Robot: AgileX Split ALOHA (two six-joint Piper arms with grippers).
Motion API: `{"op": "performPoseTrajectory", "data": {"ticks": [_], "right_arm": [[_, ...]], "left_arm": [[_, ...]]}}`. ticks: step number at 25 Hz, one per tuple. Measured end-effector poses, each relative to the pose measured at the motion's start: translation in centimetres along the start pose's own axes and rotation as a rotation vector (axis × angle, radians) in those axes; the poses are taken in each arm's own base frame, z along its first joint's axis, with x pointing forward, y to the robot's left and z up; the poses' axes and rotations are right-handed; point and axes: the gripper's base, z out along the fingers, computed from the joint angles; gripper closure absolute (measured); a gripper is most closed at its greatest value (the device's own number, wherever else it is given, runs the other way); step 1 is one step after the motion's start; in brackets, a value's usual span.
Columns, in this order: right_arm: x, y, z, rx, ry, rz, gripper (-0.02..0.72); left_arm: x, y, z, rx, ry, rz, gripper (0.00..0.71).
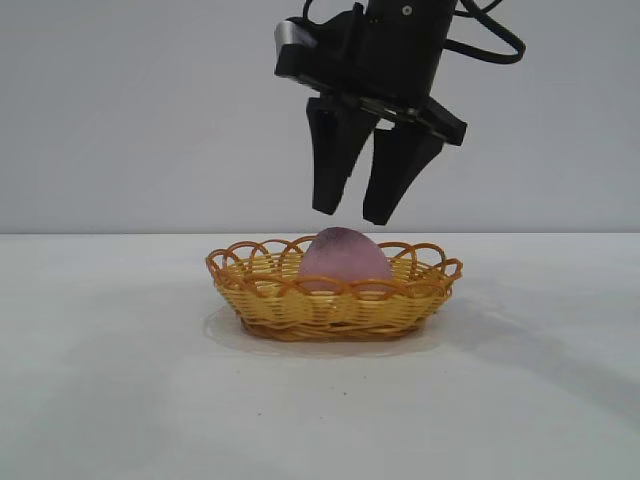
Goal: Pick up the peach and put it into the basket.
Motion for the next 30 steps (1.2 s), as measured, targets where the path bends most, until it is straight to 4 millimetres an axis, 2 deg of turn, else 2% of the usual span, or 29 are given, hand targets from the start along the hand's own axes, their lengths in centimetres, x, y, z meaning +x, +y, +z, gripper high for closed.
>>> {"op": "performPoseTrajectory", "data": {"ticks": [3, 4, 5, 6, 9, 14, 20, 23, 30], "right_arm": [[-0.5, -0.1, -0.9, 0.035, -0.008, -0.027, 0.271], [-0.7, -0.1, -1.5, 0.057, -0.016, -0.043, 0.271], [-1.0, -0.3, -2.2, 0.082, -0.023, -0.053, 0.23], [-1.2, -0.4, -2.8, 0.103, -0.028, -0.058, 0.246], [-1.9, -1.9, -5.2, 0.159, -0.074, -0.02, 0.246], [-1.4, -7.4, -9.2, 0.249, -0.161, 0.129, 0.246], [1.4, -14.0, -11.8, 0.351, -0.175, 0.343, 0.246], [2.6, -16.1, -12.5, 0.364, -0.182, 0.401, 0.246], [4.8, -19.2, -13.8, 0.378, -0.193, 0.493, 0.246]], "left_arm": [[0.0, 0.0, 0.0, 0.0, 0.0, 0.0, 0.227], [0.0, 0.0, 0.0, 0.0, 0.0, 0.0, 0.227], [0.0, 0.0, 0.0, 0.0, 0.0, 0.0, 0.227], [0.0, 0.0, 0.0, 0.0, 0.0, 0.0, 0.227], [0.0, 0.0, 0.0, 0.0, 0.0, 0.0, 0.227], [0.0, 0.0, 0.0, 0.0, 0.0, 0.0, 0.227], [0.0, 0.0, 0.0, 0.0, 0.0, 0.0, 0.227], [0.0, 0.0, 0.0, 0.0, 0.0, 0.0, 0.227], [0.0, 0.0, 0.0, 0.0, 0.0, 0.0, 0.227]]}}
